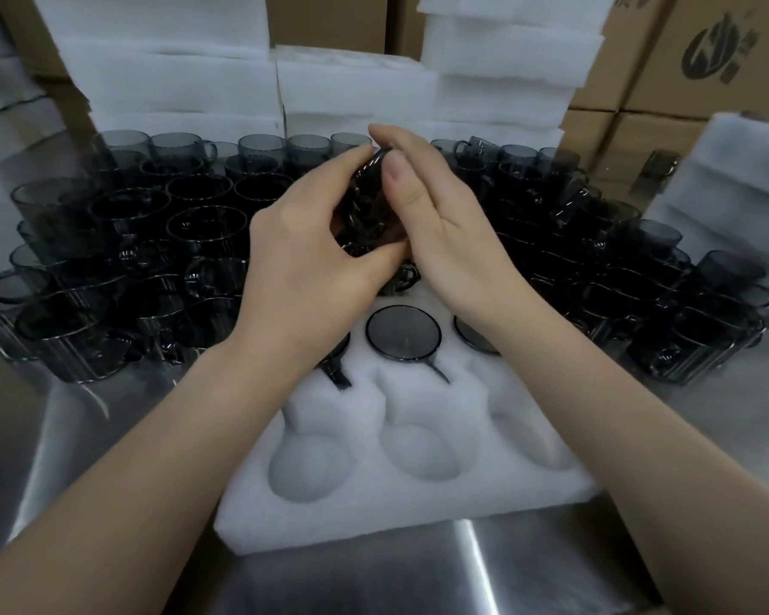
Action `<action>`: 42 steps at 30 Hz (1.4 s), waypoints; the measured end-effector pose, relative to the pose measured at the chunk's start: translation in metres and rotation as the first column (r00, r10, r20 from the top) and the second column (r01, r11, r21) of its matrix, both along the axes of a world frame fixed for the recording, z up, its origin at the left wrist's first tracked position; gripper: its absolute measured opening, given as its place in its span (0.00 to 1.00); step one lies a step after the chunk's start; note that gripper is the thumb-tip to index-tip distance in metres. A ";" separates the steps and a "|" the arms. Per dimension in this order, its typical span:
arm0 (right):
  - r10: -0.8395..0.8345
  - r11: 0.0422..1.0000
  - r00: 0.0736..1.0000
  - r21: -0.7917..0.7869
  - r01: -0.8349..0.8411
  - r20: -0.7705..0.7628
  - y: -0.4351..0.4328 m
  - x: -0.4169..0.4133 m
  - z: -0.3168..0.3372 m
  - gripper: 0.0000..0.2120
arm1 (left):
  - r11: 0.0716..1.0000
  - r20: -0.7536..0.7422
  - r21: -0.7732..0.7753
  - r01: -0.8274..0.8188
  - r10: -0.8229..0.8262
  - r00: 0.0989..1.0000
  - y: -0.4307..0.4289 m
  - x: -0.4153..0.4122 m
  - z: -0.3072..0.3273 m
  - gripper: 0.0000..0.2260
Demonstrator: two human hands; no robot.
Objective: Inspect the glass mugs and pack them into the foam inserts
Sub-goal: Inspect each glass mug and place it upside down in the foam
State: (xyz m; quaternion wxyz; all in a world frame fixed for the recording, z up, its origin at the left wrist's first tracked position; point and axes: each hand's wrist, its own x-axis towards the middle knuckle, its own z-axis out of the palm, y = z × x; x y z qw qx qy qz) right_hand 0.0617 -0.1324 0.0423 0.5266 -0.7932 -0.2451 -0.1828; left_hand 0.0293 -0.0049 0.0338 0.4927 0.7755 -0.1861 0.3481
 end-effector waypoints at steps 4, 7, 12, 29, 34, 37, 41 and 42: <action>0.180 0.952 0.971 0.277 -0.132 -0.156 -0.003 0.005 0.001 0.18 | 0.999 -0.028 -0.014 0.051 -0.052 0.998 0.002 0.001 -0.002 0.29; 0.379 0.845 0.866 0.504 -0.180 -0.326 -0.005 0.010 0.006 0.18 | 0.996 -0.033 0.001 0.094 -0.094 0.995 0.004 0.001 -0.004 0.32; 0.626 0.710 0.631 0.670 -0.216 -0.459 -0.012 0.014 0.005 0.20 | 0.977 0.001 0.024 0.212 -0.212 0.977 0.005 0.002 -0.006 0.33; 0.329 0.854 0.890 0.501 -0.139 -0.315 -0.009 0.007 0.002 0.17 | 0.991 0.010 0.131 0.018 -0.020 1.000 0.007 0.006 -0.005 0.32; 0.428 0.788 0.835 0.596 -0.157 -0.345 -0.013 0.008 0.006 0.14 | 0.988 0.054 0.121 0.098 -0.105 0.993 0.010 0.005 -0.006 0.33; 0.540 0.728 0.739 0.664 -0.169 -0.404 -0.013 0.007 0.010 0.14 | 0.982 0.094 0.136 0.131 -0.144 0.985 0.011 0.005 -0.007 0.31; 0.521 0.747 0.709 0.656 -0.109 -0.475 -0.015 0.011 0.008 0.09 | 0.954 0.120 0.221 0.205 -0.235 0.965 0.009 0.005 -0.009 0.29; 0.531 0.749 0.693 0.652 -0.115 -0.488 -0.015 0.012 0.007 0.10 | 0.946 0.128 0.237 0.220 -0.255 0.959 0.009 0.006 -0.010 0.28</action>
